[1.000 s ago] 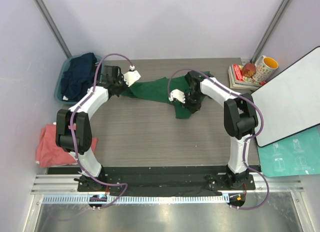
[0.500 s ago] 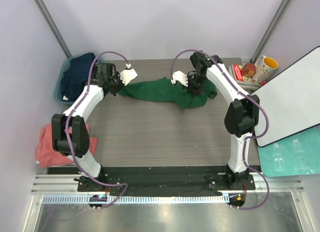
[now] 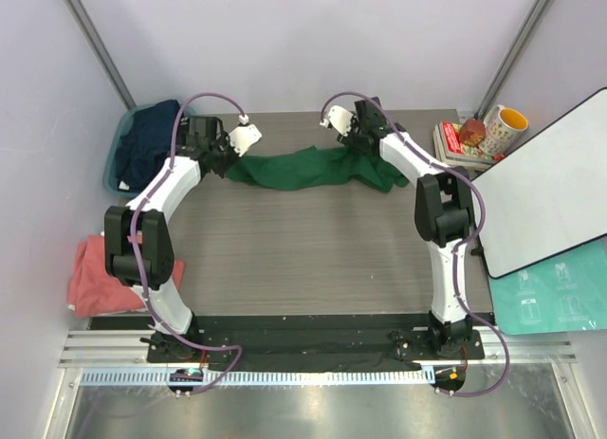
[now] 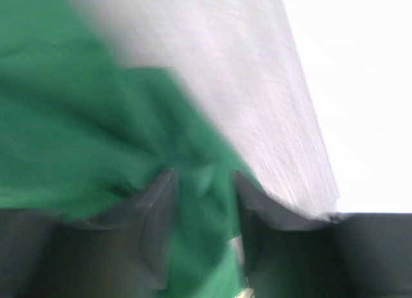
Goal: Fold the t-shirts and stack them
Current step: Flatten out the tshirt
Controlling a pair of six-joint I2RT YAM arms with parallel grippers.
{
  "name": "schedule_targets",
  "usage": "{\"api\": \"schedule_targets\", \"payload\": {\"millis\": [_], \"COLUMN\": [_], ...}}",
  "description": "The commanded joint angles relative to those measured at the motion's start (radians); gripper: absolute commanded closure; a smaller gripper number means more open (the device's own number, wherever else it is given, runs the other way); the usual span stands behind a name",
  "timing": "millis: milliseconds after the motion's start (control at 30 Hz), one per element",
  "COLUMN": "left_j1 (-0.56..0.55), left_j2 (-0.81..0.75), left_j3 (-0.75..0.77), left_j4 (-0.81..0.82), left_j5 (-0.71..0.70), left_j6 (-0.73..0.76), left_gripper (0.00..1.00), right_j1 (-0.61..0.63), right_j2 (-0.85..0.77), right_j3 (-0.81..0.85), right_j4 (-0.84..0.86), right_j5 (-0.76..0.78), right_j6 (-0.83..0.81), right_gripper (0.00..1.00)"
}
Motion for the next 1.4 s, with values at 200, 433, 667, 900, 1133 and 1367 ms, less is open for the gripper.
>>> {"api": "schedule_targets", "payload": {"millis": [200, 433, 667, 900, 1133, 1367], "left_j1": [-0.022, -0.028, -0.031, -0.031, -0.031, -0.031], "left_j2": [-0.006, 0.012, 0.031, 0.031, 0.026, 0.032], "left_j3": [-0.029, -0.022, -0.006, 0.0, -0.012, -0.002], "left_j4": [0.044, 0.053, 0.054, 0.064, 0.071, 0.065], "left_j5": [-0.004, -0.006, -0.01, -0.016, -0.018, -0.024], "left_j6": [-0.033, -0.038, -0.035, -0.033, -0.044, -0.041], "left_gripper": [1.0, 1.0, 1.0, 1.0, 1.0, 1.0], "right_j1": [-0.001, 0.029, 0.097, 0.111, 0.106, 0.097], "right_j2": [-0.061, -0.21, -0.146, -0.058, -0.038, -0.073], "right_j3": [-0.057, -0.201, -0.189, -0.14, -0.162, -0.162], "right_j4": [0.333, -0.109, -0.116, -0.036, 0.058, 0.078], "right_j5": [0.335, -0.181, -0.21, -0.117, -0.026, -0.033], "right_j6": [0.161, 0.047, 0.171, 0.214, 0.215, 0.197], "right_gripper": [0.3, 0.34, 0.39, 0.4, 0.41, 0.41]}}
